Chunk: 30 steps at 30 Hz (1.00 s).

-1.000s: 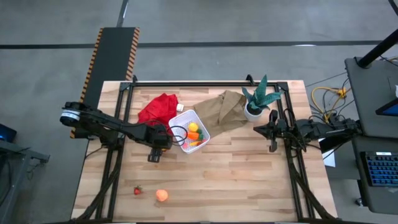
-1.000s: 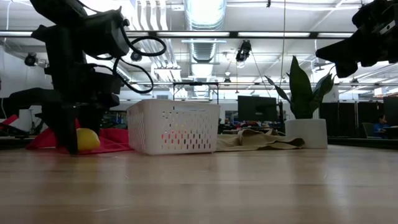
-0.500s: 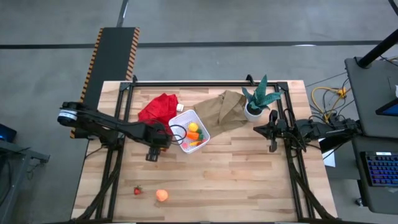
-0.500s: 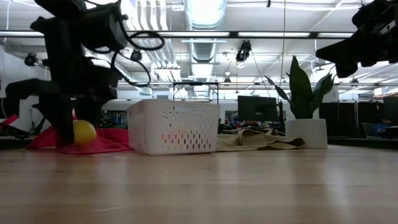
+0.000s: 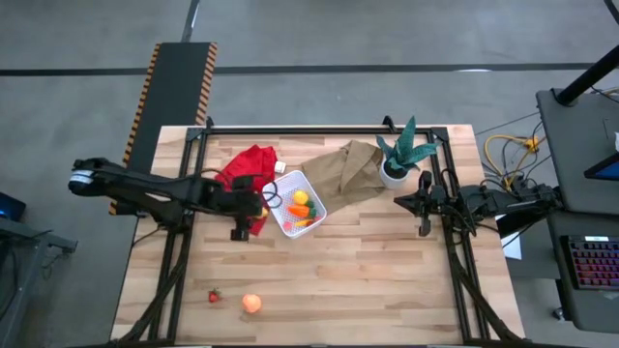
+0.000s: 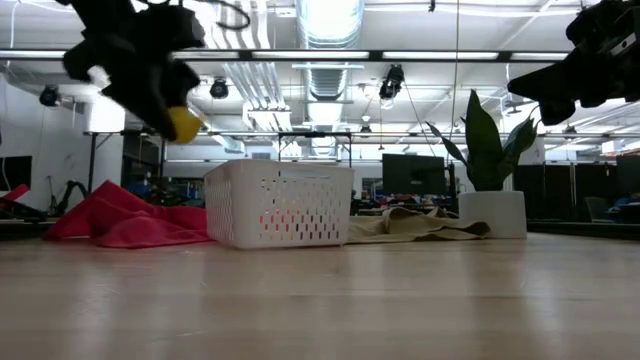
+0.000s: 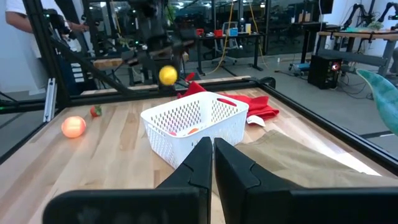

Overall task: Pick and placing Produce into tupperware
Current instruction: Put the toy lemon into the white bin

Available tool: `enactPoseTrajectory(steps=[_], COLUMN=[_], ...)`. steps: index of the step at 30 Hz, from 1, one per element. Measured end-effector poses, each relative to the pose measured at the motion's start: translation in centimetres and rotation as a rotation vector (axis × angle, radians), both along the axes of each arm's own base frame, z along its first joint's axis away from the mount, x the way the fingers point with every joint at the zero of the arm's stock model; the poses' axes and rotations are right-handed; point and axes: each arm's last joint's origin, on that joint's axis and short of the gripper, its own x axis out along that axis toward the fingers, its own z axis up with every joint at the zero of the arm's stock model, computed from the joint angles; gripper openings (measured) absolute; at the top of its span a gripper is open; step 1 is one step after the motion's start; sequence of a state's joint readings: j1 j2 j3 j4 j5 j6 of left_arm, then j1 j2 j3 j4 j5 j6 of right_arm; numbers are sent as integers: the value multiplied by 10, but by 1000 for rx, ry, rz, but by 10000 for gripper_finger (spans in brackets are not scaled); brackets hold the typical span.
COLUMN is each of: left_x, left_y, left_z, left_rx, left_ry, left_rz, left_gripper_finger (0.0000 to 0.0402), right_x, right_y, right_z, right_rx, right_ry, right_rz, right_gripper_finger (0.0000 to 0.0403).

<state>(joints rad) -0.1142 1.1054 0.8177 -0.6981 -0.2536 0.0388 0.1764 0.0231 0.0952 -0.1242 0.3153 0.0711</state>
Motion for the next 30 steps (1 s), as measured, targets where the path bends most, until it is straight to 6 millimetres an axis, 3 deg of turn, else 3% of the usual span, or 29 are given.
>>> enactPoseTrajectory(steps=[6, 11, 19, 30], left_x=[11, 31, 62, 85], left_y=[1, 6, 32, 60], left_z=[16, 10, -17, -46], left_rx=[91, 167, 216, 207], left_ry=[-221, -254, -128, 6], left_rz=[-65, -114, -66, -37], left_gripper_finger=[193, 193, 193, 193], right_x=[0, 0, 0, 0], right_y=[0, 0, 0, 0], right_z=[0, 0, 0, 0], right_rx=[-1, -1, -3, -4], right_ry=[-1, -2, -2, -1], right_rz=[0, 0, 0, 0], right_gripper_finger=[9, 9, 9, 9])
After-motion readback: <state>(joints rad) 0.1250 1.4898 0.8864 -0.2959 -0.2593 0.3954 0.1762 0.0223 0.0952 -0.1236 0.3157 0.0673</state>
